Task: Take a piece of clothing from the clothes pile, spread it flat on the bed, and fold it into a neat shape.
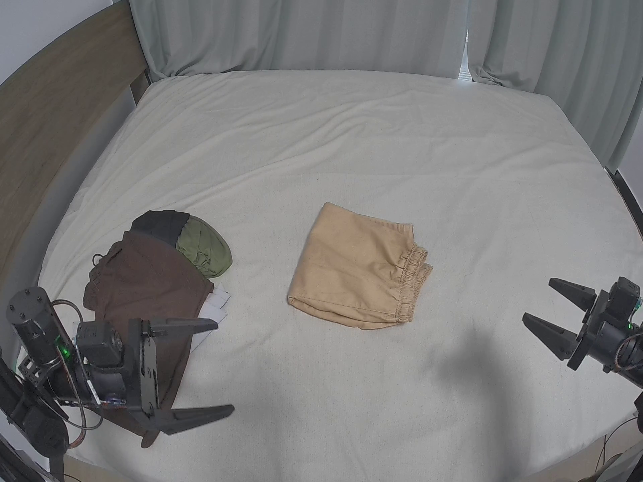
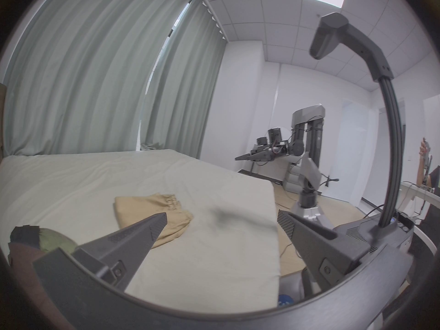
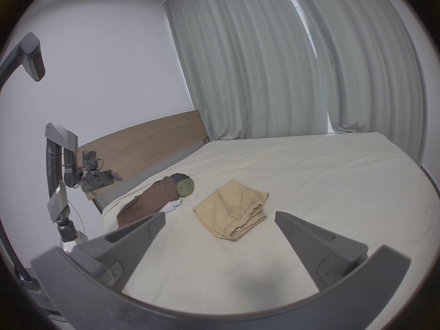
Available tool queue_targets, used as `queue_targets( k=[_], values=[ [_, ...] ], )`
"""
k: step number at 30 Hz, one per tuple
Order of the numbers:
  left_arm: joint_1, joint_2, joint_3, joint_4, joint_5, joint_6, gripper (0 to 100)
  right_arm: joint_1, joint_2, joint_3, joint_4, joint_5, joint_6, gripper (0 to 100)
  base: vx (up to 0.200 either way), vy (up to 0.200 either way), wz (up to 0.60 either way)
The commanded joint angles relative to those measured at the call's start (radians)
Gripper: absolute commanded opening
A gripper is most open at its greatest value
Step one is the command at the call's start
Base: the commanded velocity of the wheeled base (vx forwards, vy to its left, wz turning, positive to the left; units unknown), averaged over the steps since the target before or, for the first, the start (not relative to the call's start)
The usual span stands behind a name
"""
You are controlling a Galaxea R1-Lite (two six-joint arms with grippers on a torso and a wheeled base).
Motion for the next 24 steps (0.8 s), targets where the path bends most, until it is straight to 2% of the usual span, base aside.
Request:
queue_targets(
  k=[1, 5, 8, 10, 11, 13, 15, 17, 18, 19, 24],
  values=[
    [-0.115, -0.09, 0.057, 0.002, -0.007, -0.007, 100, -0.081, -0.131, 0.049, 0.029, -0.001, -0.004, 100, 0.0, 0.0, 0.0],
    [-0.198, -0.173, 0.074, 0.01, -0.006, -0.012, 100, -0.166, -0.292, 0.049, 0.107, -0.001, -0.006, 100, 0.0, 0.0, 0.0],
    [-0.21, -0.233, 0.074, 0.015, -0.006, -0.025, 100, -0.173, -0.438, 0.049, 0.213, 0.002, 0.002, 100, 0.0, 0.0, 0.0],
    [-0.213, -0.25, 0.074, 0.018, -0.006, -0.029, 100, -0.173, -0.504, 0.049, 0.27, 0.004, 0.003, 100, 0.0, 0.0, 0.0],
    [-0.215, -0.285, 0.074, 0.019, -0.004, -0.039, 100, -0.173, -0.633, 0.049, 0.396, 0.01, 0.003, 100, 0.0, 0.0, 0.0],
    [-0.211, -0.302, 0.074, 0.019, -0.004, -0.05, 100, -0.172, -0.714, 0.049, 0.471, 0.013, 0.005, 100, 0.0, 0.0, 0.0],
    [-0.205, -0.339, 0.074, 0.021, -0.004, -0.067, 100, -0.167, -0.873, 0.047, 0.609, 0.018, 0.016, 100, 0.0, 0.0, 0.0],
    [-0.205, -0.377, 0.074, 0.022, -0.001, -0.081, 100, -0.159, -0.982, 0.045, 0.706, 0.018, 0.029, 100, 0.0, 0.0, 0.0],
    [-0.205, -0.377, 0.074, 0.022, -0.001, -0.081, 100, -0.159, -0.982, 0.045, 0.706, 0.018, 0.029, 100, 0.0, 0.0, 0.0],
    [-0.204, -0.422, 0.074, 0.033, 0.008, -0.105, 100, -0.149, -1.084, 0.044, 0.801, 0.019, 0.037, 100, 0.0, 0.0, 0.0],
    [-0.182, -0.534, 0.074, 0.102, 0.066, -0.13, 100, -0.095, -1.292, 0.049, 1.012, 0.018, 0.051, 100, 0.0, 0.0, 0.0]
  ],
)
